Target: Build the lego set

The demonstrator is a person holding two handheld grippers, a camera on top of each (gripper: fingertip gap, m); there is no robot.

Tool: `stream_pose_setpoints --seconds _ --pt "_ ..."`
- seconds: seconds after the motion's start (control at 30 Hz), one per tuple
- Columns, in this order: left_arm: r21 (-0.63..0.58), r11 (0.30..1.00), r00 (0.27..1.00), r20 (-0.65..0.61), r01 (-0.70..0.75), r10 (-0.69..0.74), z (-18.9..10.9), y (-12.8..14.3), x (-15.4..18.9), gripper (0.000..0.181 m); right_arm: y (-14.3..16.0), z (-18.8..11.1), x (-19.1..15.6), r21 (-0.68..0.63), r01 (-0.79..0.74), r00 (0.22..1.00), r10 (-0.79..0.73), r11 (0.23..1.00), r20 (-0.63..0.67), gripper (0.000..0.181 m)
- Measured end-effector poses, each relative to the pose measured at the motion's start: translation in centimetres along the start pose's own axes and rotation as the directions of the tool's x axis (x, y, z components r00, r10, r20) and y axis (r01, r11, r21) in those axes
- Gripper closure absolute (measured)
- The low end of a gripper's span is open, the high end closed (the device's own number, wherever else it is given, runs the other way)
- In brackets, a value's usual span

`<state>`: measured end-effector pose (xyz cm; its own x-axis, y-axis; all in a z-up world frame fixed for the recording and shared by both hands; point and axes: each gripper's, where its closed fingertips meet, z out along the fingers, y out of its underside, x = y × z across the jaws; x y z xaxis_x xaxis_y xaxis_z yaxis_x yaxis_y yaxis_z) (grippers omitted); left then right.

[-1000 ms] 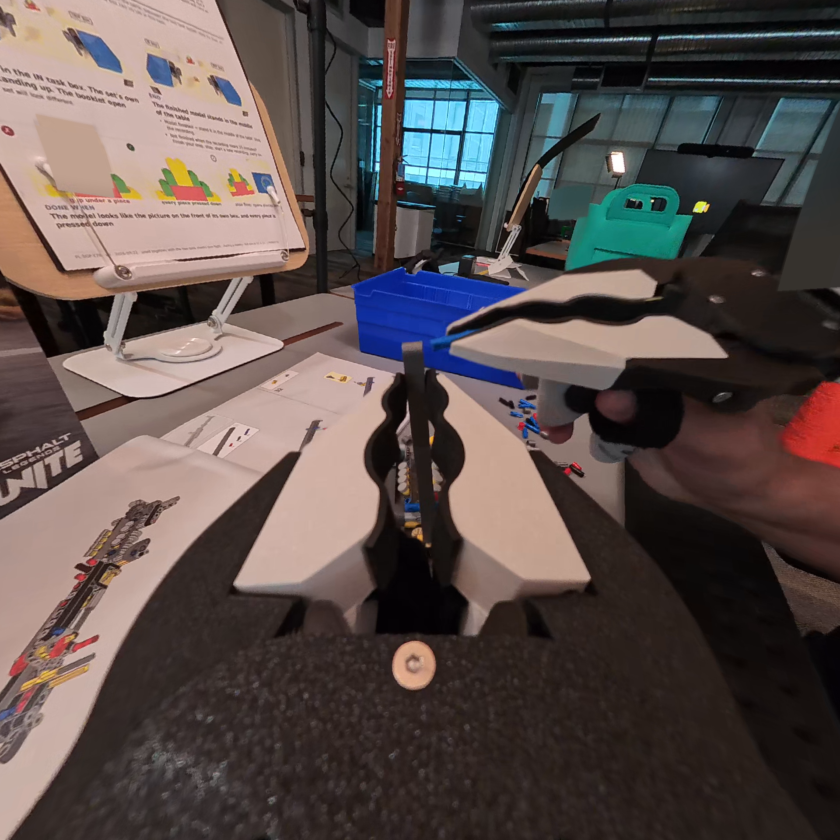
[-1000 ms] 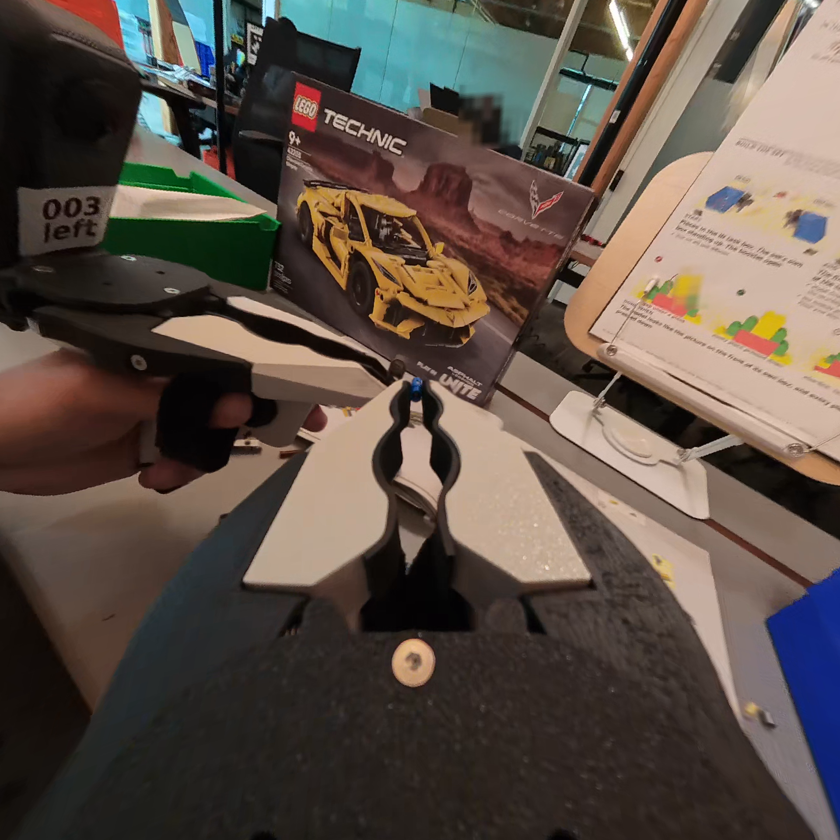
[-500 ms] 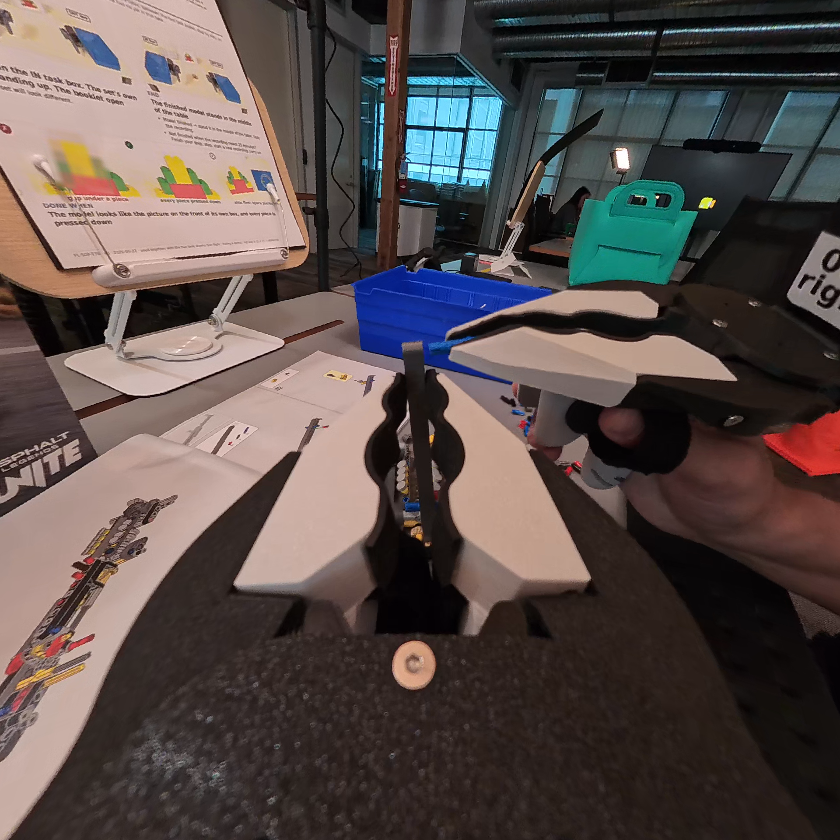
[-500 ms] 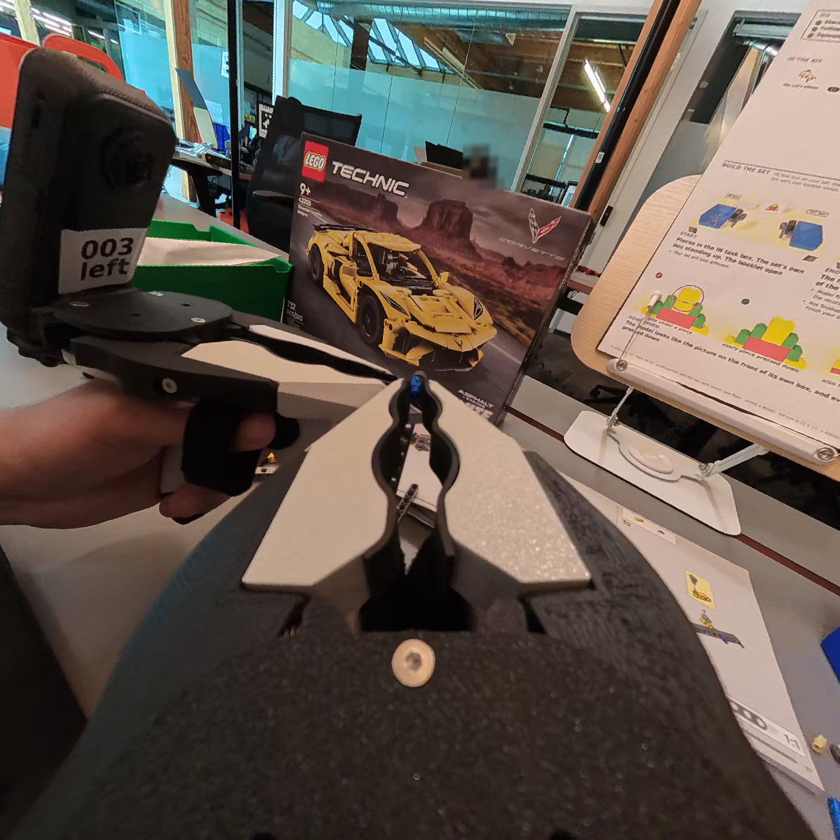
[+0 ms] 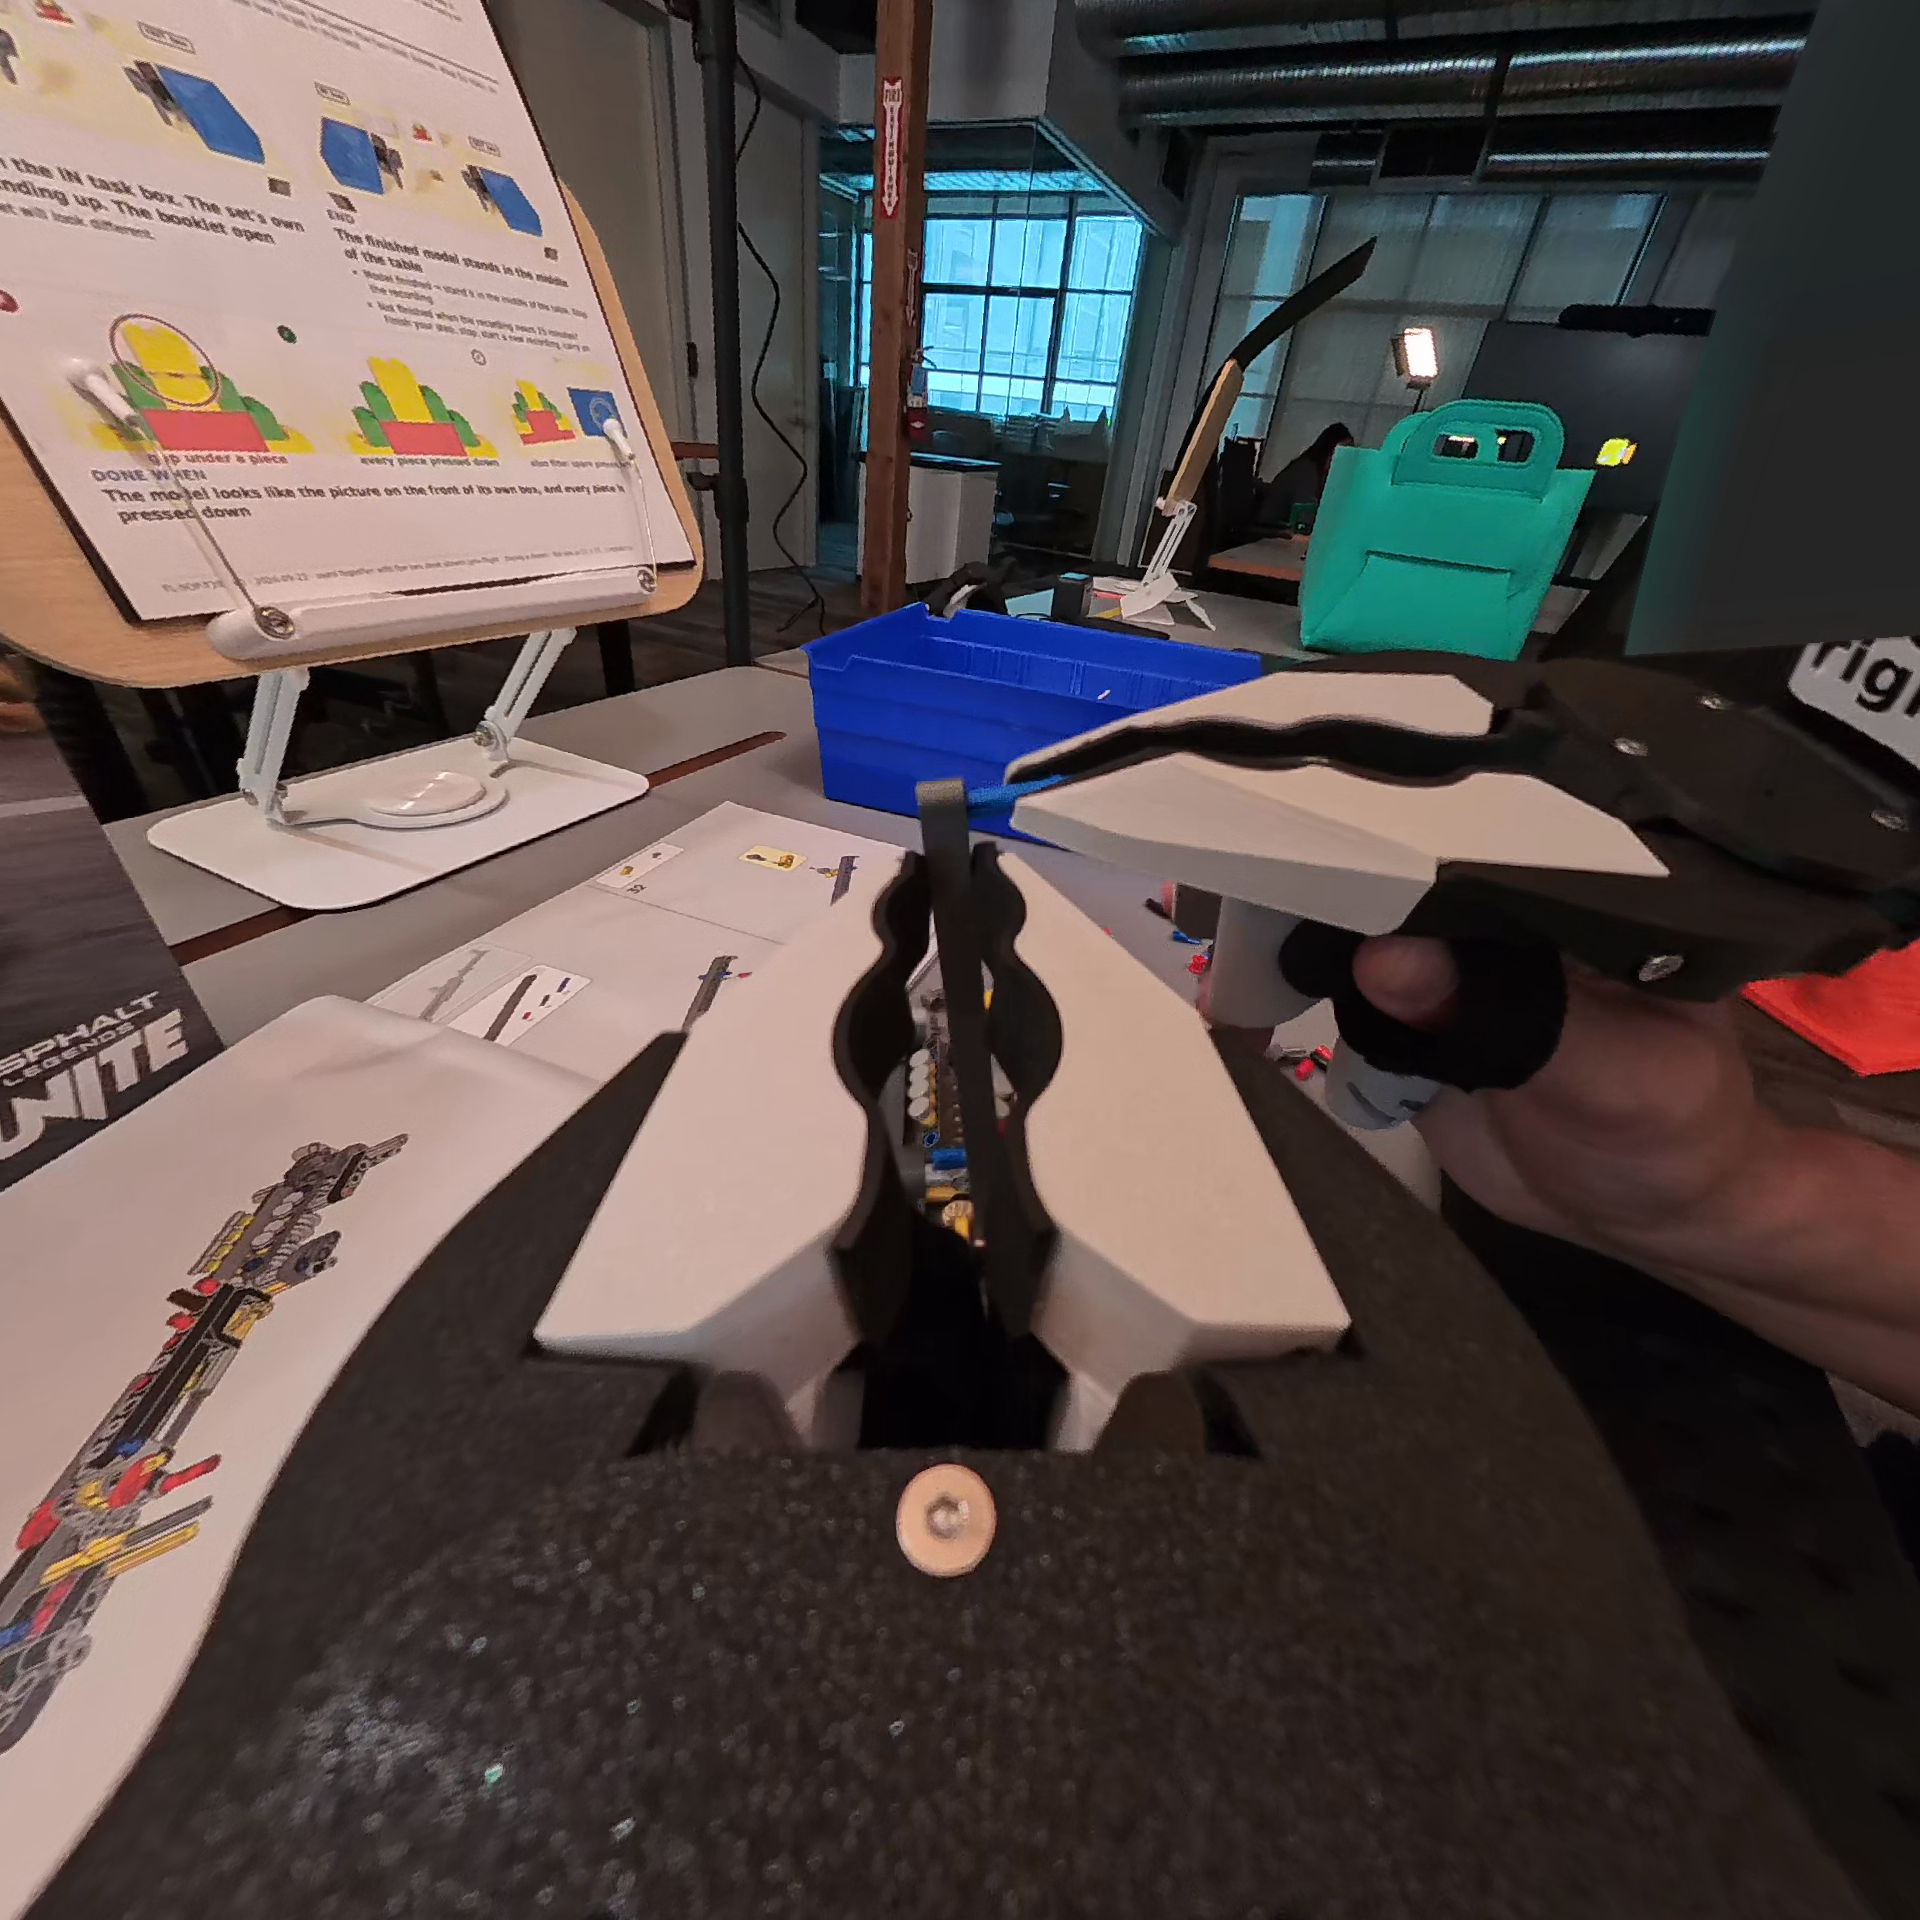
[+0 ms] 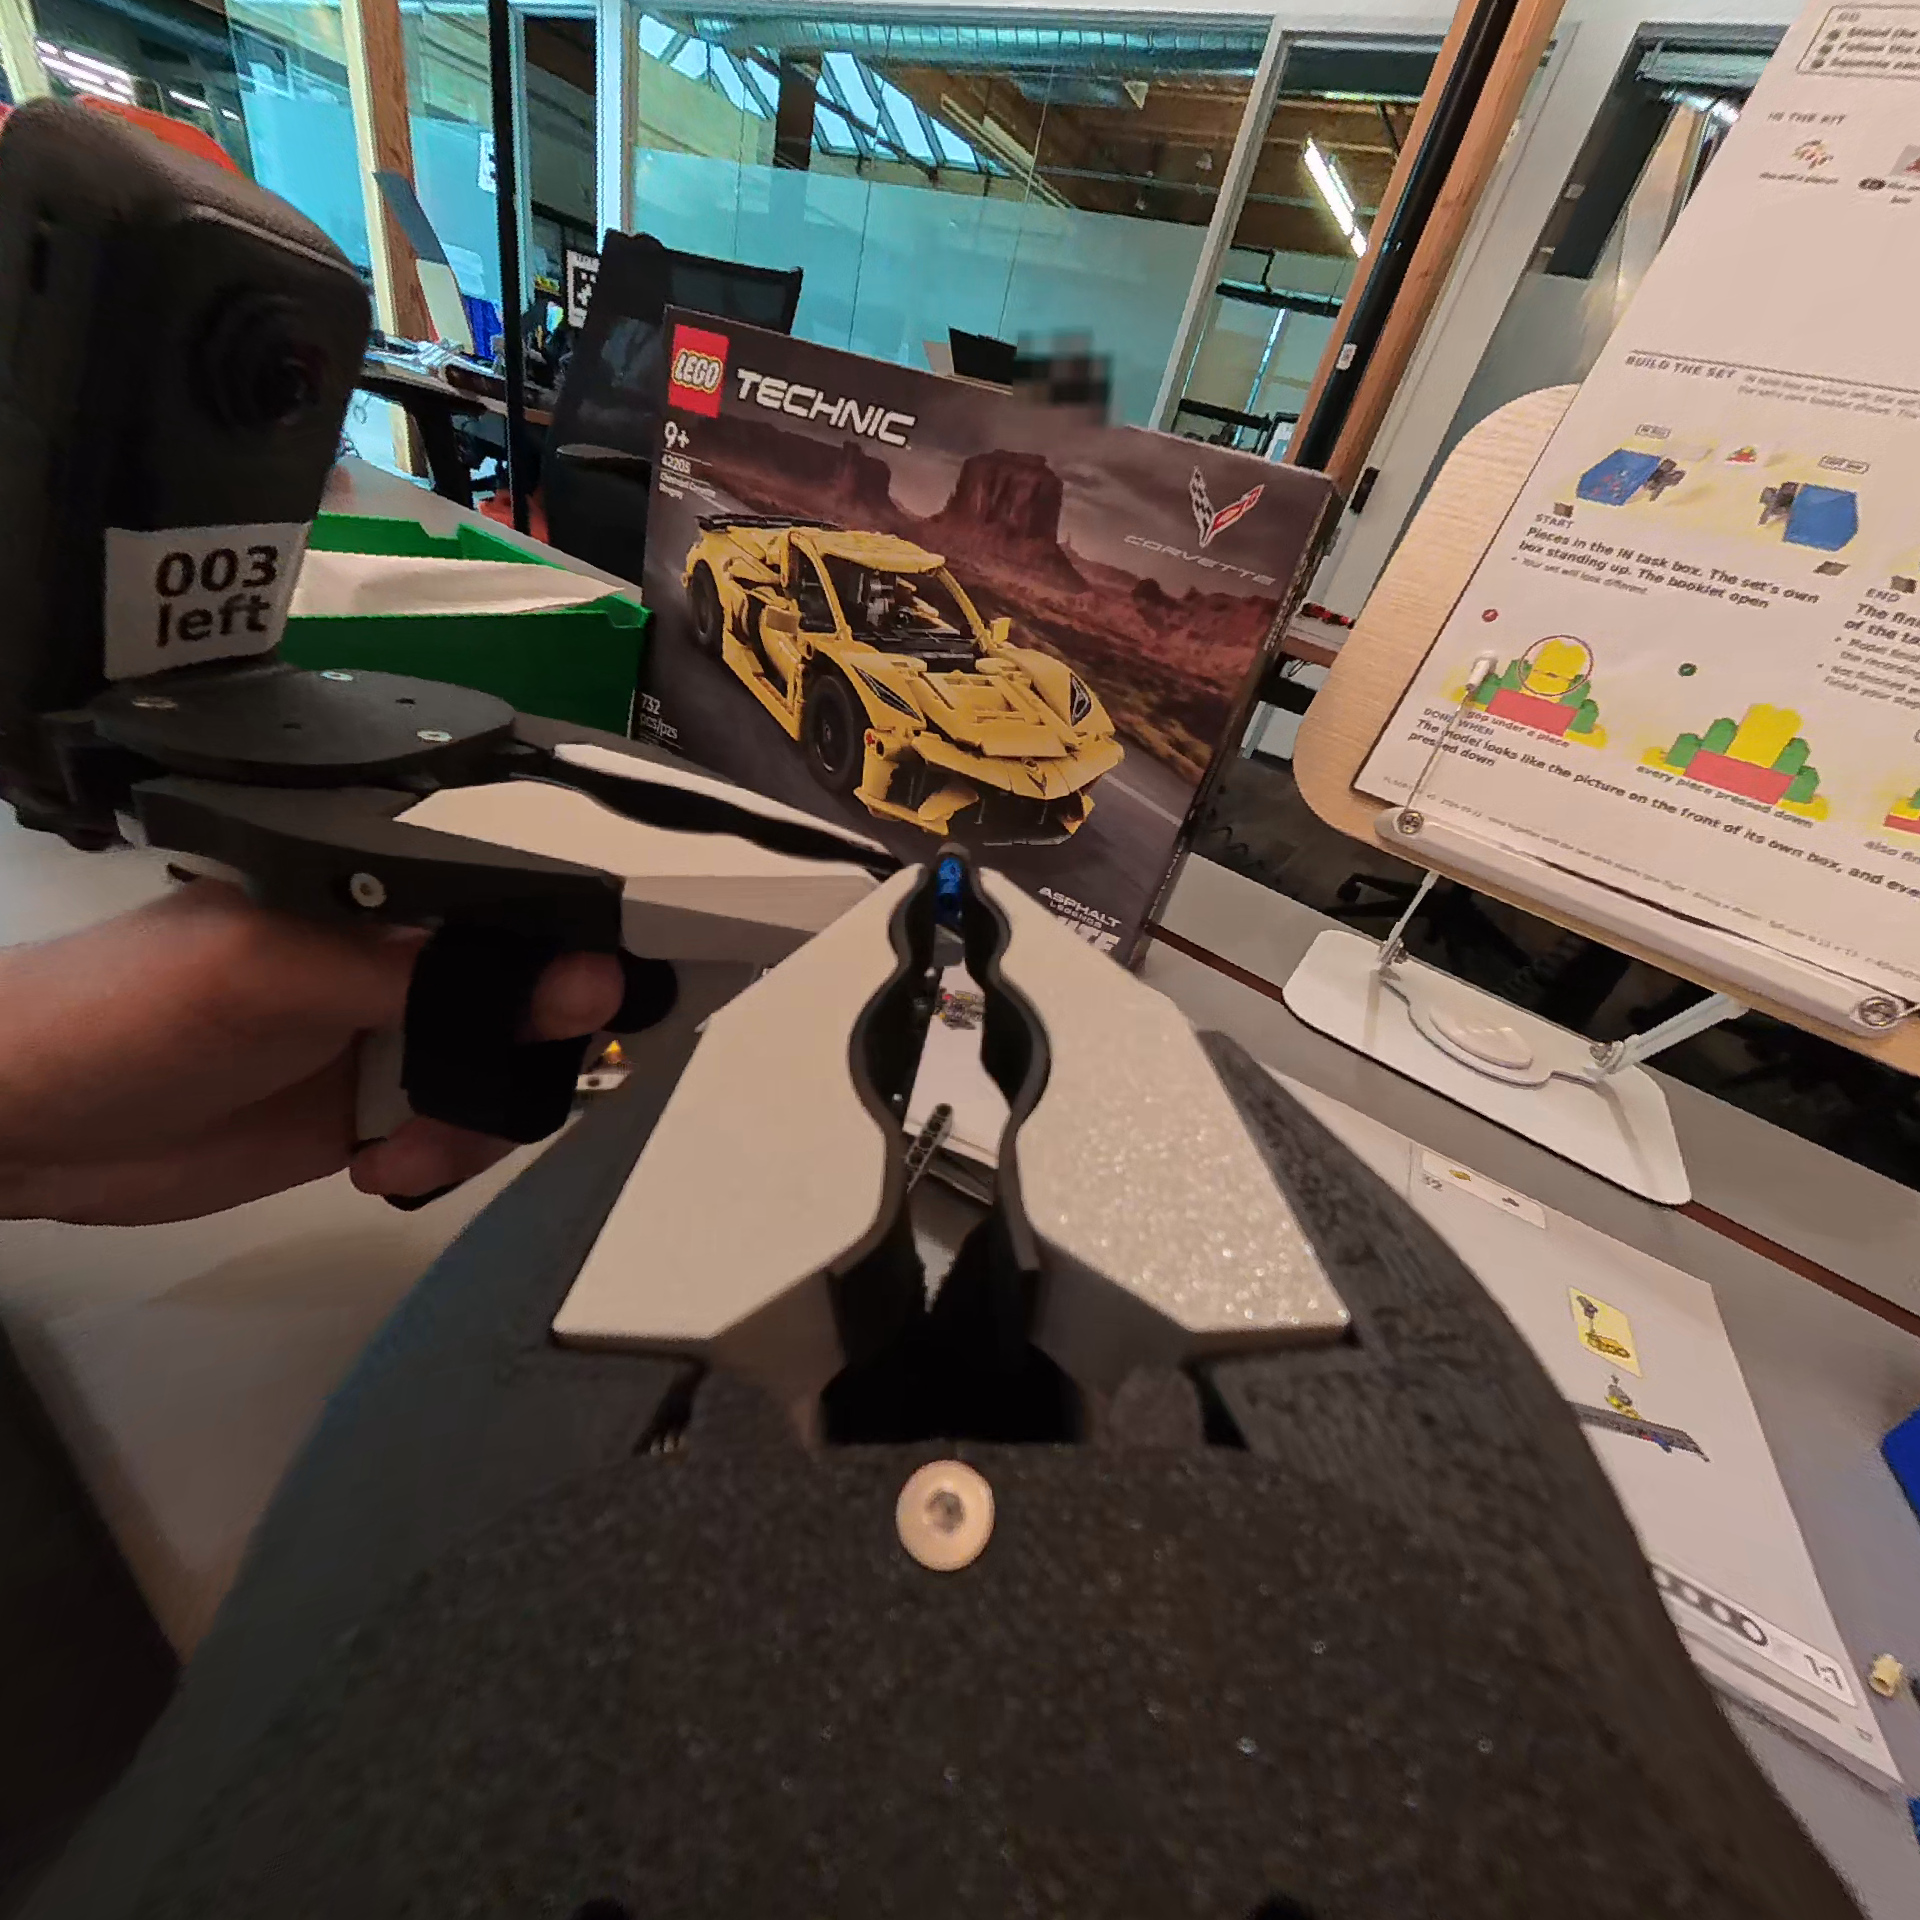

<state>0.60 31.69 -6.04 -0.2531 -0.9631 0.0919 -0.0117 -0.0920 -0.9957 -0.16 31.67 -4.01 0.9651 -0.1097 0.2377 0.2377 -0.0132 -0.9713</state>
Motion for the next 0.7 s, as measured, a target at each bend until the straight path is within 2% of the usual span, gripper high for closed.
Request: stream_pose_setpoints --seconds 0.3,0.5,0.57,0.7 --pt "-0.024 0.997 0.995 0.056 -0.079 0.081 0.0 0.34 -0.29 0.175 0.39 0.28 -0.01 -0.005 0.017 1.0 -0.017 1.0 -0.006 0.177" --pt "-0.024 0.982 0.977 0.095 -0.187 0.189 -0.07 0.01 0.09 0.174 -0.08 -0.21 -0.16 0.048 -0.11 0.994 0.108 0.993 0.033 0.178" --pt "-0.019 0.991 0.99 0.06 -0.13 0.13 -0.03 0.02 0.18 0.175 -0.11 -0.24 -0.13 0.066 -0.148 0.988 0.144 0.987 0.056 0.177" --pt "-0.026 0.999 0.999 0.017 -0.031 0.031 0.1 0.25 0.01 0.175 0.22 0.23 0.1 0.05 -0.082 0.995 0.079 0.995 0.054 0.178"
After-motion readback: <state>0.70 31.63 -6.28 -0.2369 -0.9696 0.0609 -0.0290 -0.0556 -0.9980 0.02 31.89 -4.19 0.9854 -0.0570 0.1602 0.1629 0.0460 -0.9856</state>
